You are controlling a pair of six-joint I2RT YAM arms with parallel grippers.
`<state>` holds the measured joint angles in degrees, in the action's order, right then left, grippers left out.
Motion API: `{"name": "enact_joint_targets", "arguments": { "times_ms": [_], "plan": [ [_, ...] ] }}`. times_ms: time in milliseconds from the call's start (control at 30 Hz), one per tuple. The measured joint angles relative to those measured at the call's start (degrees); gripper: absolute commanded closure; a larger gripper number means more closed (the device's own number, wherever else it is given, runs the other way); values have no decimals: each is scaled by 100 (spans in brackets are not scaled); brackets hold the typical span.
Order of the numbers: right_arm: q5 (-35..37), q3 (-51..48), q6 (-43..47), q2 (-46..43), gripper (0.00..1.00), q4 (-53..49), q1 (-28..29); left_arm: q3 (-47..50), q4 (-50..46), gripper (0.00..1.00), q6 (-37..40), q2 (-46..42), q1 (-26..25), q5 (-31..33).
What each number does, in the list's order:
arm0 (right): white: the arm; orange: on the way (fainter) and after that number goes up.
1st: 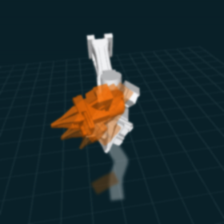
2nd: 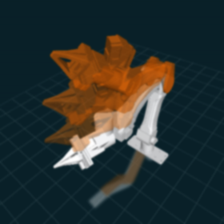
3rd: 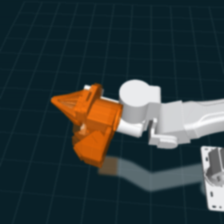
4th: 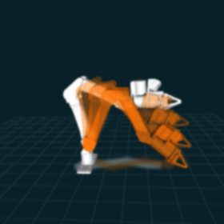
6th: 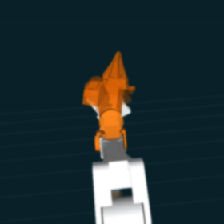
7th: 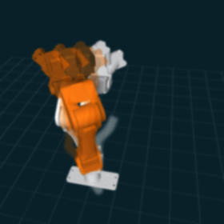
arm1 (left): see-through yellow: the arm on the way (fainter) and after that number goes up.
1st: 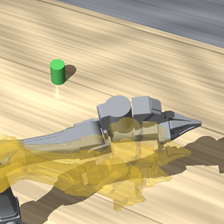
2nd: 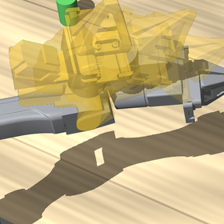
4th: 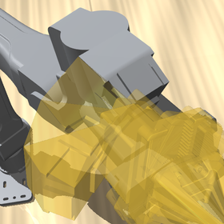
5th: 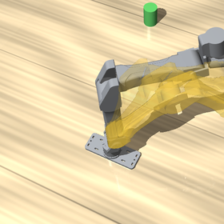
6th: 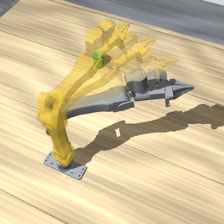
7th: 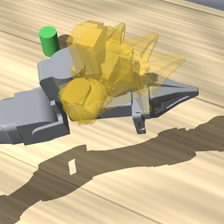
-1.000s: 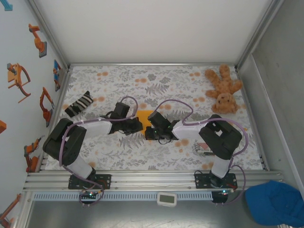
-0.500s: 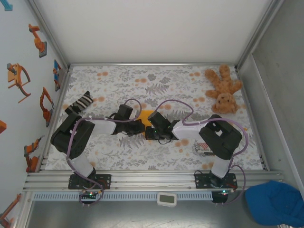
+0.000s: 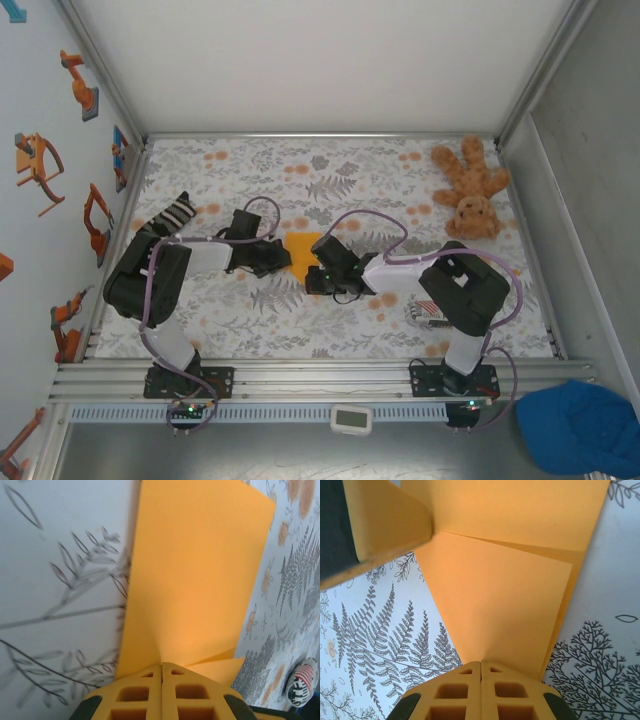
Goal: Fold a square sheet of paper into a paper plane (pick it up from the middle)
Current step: Third fold the triangle at the center of the table.
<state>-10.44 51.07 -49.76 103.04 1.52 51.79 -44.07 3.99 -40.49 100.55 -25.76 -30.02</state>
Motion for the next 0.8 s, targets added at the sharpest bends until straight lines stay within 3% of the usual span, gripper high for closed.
{"name": "enact_joint_targets", "arguments": {
  "times_ms": [167,333,467,600,800],
  "plan": [
    [0,0,0,-2,100,2,0,-138,-173,98,87,66,282,-57],
    [2,7,0,-68,100,-116,-2,-258,-448,96,136,-118,544,319],
    [66,4,-44,-262,100,-284,-2,-273,-662,85,81,-787,592,564],
    [313,0,-195,-802,88,-87,-33,-153,-654,67,-125,-1611,588,723],
    [782,-122,-566,-1180,84,439,-111,345,-625,51,-494,-2013,588,662]
  ]
}}
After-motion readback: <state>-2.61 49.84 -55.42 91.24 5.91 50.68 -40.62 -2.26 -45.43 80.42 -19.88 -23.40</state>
